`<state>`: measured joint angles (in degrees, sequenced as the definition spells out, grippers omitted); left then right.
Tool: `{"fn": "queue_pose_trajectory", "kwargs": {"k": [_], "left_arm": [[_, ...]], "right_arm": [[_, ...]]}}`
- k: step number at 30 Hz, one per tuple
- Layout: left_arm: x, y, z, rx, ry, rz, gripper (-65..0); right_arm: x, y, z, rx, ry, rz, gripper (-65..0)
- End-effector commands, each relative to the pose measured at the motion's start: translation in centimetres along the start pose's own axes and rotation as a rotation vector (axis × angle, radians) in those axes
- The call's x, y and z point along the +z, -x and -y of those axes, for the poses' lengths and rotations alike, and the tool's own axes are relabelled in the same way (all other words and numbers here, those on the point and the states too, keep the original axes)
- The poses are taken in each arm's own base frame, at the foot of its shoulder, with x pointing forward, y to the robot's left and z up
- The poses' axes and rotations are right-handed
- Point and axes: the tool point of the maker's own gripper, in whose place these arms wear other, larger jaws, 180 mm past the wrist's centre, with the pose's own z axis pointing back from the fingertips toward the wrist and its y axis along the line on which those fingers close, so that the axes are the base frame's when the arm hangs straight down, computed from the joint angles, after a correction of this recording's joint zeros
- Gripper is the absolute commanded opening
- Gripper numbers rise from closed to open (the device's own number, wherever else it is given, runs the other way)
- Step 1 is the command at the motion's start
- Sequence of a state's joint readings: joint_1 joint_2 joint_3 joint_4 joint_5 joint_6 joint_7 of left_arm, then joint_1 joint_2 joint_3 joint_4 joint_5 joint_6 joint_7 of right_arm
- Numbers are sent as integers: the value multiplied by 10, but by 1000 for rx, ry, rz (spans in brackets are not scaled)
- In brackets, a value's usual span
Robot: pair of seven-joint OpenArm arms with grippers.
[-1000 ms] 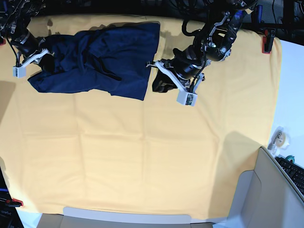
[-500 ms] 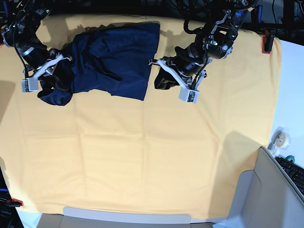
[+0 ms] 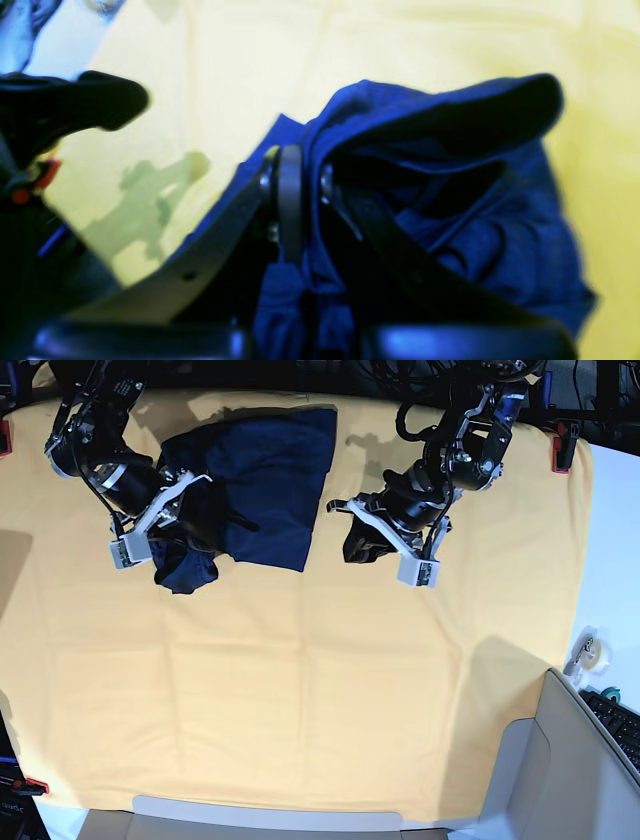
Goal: Fold the T-shirt properly
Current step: 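Grasp the shirt's folded end with the right gripper, then fold the grasped end with the right gripper over the shirt body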
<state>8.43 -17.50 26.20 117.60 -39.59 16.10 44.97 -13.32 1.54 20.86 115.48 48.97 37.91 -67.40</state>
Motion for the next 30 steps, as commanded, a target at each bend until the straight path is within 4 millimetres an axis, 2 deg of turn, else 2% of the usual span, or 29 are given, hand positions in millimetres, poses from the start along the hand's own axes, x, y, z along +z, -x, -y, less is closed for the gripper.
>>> {"fn": "queue_pose_trajectory", "kwargs": {"k": [1, 10, 16, 22, 30], "left_arm": [[4, -15, 2, -11, 7, 50, -573], [8, -32, -19, 7, -46, 97, -572], [11, -39, -27, 15, -68, 117, -571], [10, -40, -28, 14, -68, 117, -571], [10, -41, -29, 15, -73, 117, -571]], "right_arm": [[-1, -16, -9, 19, -35, 57, -650], [-20, -19, -39, 1, -121, 37, -650], [-35, -9, -66, -53, -192, -20, -650], [-38, -5, -69, -119, -182, -47, -650], [-39, 22, -83, -126, -215, -169, -650]]}}
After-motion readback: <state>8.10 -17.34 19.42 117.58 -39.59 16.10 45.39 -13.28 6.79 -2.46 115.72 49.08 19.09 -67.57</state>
